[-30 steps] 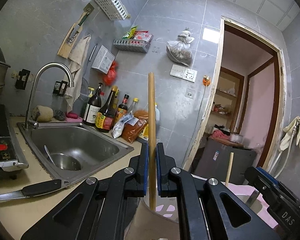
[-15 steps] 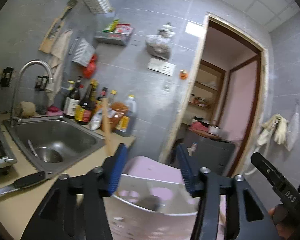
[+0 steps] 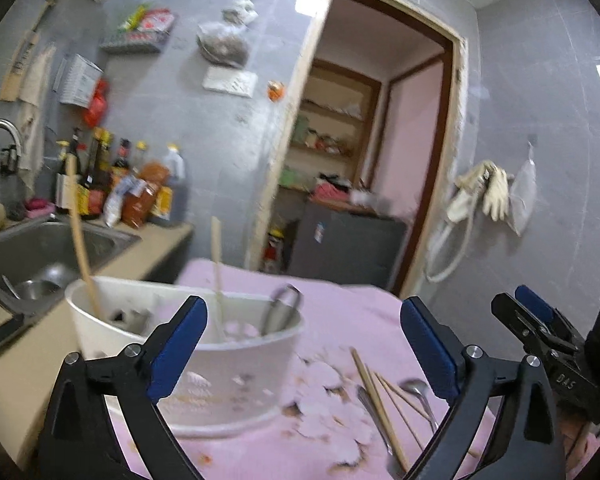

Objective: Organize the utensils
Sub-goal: 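Move both tools back toward the remaining utensils on the cloth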

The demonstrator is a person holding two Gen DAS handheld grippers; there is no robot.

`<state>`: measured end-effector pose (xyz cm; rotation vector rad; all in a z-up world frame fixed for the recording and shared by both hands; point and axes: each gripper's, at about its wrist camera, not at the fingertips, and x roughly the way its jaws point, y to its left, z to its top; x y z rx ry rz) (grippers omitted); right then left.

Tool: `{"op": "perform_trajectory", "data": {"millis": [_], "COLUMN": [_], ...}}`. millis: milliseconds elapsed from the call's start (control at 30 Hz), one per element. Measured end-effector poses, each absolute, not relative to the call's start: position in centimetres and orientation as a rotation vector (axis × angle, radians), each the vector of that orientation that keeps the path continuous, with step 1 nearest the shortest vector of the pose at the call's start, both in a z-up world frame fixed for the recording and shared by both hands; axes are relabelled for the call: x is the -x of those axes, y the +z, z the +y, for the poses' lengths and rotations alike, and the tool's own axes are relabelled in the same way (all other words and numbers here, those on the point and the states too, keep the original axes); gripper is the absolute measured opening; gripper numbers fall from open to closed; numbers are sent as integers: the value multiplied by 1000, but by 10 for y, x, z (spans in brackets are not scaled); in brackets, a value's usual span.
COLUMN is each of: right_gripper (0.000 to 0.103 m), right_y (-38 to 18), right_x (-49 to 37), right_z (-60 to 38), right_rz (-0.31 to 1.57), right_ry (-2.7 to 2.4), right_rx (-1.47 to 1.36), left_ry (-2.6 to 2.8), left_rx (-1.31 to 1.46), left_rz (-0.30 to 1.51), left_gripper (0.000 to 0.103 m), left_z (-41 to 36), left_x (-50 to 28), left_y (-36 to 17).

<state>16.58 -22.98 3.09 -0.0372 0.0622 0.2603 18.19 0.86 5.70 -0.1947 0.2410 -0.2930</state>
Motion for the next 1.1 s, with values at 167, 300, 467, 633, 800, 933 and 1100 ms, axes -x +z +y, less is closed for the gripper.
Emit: {"op": "perform_trajectory", "data": {"millis": [167, 300, 467, 633, 800, 933, 1100], "right_gripper": [103, 103, 103, 103, 86, 74, 63], "right_y": [17, 2, -15, -28, -37, -45, -53], "right_x": [-166, -172, -183, -197, -214, -227, -243], "right_z": [-259, -276, -293, -304, -306, -306, -300], "right_rz": [145, 224, 321, 416, 510, 594, 687], "right_ry": [196, 174, 171, 187, 226, 268, 320], "right_rx": [64, 69, 41, 6, -13, -26, -25], "left_ry": [-342, -381, -410, -431, -445, -456, -474], "left_rx": [103, 48, 49, 64, 52, 42, 66], "left_rz": [329, 439, 581, 716, 788, 840, 895], "left_gripper": [97, 97, 97, 96, 72, 54, 36], "left_z": [-26, -52, -68, -79, -92, -101, -108], "left_x": [-183, -190, -204, -227, -253, -276, -305], "left_y": [42, 23, 0, -14, -21, -27, -33]}}
